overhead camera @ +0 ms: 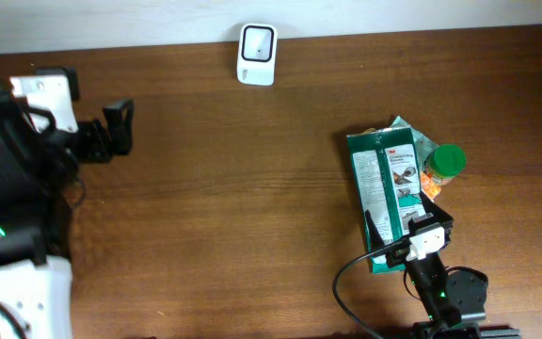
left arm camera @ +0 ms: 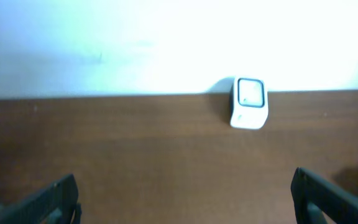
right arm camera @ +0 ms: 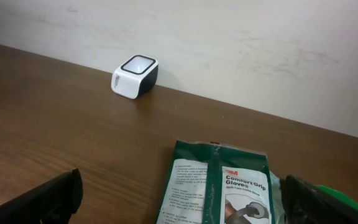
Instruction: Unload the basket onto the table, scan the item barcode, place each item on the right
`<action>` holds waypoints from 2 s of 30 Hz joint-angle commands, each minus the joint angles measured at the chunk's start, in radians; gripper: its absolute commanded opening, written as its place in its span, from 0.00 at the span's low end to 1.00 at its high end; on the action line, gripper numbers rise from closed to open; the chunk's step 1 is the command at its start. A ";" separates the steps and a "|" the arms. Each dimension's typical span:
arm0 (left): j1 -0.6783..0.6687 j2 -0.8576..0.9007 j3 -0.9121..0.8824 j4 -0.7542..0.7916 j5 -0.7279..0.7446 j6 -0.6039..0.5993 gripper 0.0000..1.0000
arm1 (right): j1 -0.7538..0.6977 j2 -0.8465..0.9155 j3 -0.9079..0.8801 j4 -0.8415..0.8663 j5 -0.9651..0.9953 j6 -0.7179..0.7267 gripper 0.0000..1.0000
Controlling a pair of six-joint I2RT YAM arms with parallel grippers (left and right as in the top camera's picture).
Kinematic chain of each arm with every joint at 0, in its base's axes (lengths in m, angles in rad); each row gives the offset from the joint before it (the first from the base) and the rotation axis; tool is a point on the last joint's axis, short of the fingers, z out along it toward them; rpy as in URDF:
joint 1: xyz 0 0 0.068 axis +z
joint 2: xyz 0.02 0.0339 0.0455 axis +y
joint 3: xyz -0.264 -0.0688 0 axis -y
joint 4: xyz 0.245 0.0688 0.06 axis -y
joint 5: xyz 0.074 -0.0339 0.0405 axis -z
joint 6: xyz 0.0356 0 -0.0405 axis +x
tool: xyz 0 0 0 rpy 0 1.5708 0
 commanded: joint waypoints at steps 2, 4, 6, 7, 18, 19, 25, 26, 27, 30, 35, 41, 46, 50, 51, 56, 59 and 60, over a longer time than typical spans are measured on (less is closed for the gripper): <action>-0.051 -0.232 -0.299 0.278 0.005 0.004 0.99 | 0.007 -0.008 -0.005 -0.004 -0.001 0.004 0.98; -0.060 -0.355 -0.446 0.426 0.005 0.004 0.99 | 0.007 -0.008 -0.005 -0.004 -0.001 0.004 0.98; -0.059 -0.462 -0.572 0.525 0.005 0.005 0.99 | 0.007 -0.008 -0.005 -0.004 -0.001 0.004 0.98; -0.059 -0.532 -0.652 0.584 0.005 0.004 0.99 | 0.007 -0.008 -0.005 -0.004 -0.001 0.004 0.99; -0.085 -0.939 -1.080 0.874 0.004 0.005 0.99 | 0.007 -0.008 -0.005 -0.004 -0.001 0.004 0.98; -0.094 -0.966 -1.109 0.890 0.004 0.005 0.99 | 0.007 -0.008 -0.005 -0.004 -0.001 0.004 0.99; -0.130 -1.078 -1.262 1.004 -0.031 0.005 0.99 | 0.007 -0.008 -0.005 -0.004 -0.001 0.004 0.98; -0.138 -1.092 -1.277 0.995 -0.059 0.005 0.99 | 0.007 -0.008 -0.005 -0.004 -0.001 0.004 0.98; -0.147 -1.103 -1.276 0.956 -0.097 0.005 0.99 | 0.007 -0.008 -0.005 -0.004 -0.001 0.004 0.98; -0.171 -1.136 -1.276 0.831 -0.216 0.005 0.99 | 0.007 -0.008 -0.005 -0.004 -0.001 0.004 0.98; -0.176 -1.160 -1.276 0.639 -0.257 0.004 0.99 | 0.007 -0.008 -0.005 -0.004 -0.001 0.004 0.98; -0.176 -1.160 -1.276 0.608 -0.247 0.004 0.99 | 0.007 -0.008 -0.005 -0.004 -0.001 0.004 0.98; -0.176 -1.153 -1.275 0.482 -0.254 0.004 0.99 | 0.007 -0.008 -0.005 -0.004 -0.001 0.004 0.98; -0.176 -1.152 -1.275 0.480 -0.254 0.004 0.99 | 0.007 -0.008 -0.005 -0.004 -0.001 0.004 0.98; -0.176 -1.147 -1.275 0.479 -0.254 0.004 0.99 | 0.007 -0.008 -0.005 -0.004 -0.001 0.004 0.98; -0.176 -1.101 -1.275 0.481 -0.254 0.004 0.99 | 0.007 -0.008 -0.005 -0.004 -0.001 0.004 0.98; -0.176 -1.101 -1.275 0.481 -0.254 0.004 0.99 | 0.007 -0.008 -0.005 -0.004 -0.001 0.004 0.98; -0.176 -1.101 -1.275 0.481 -0.254 0.004 0.99 | 0.007 -0.008 -0.005 -0.004 -0.001 0.004 0.99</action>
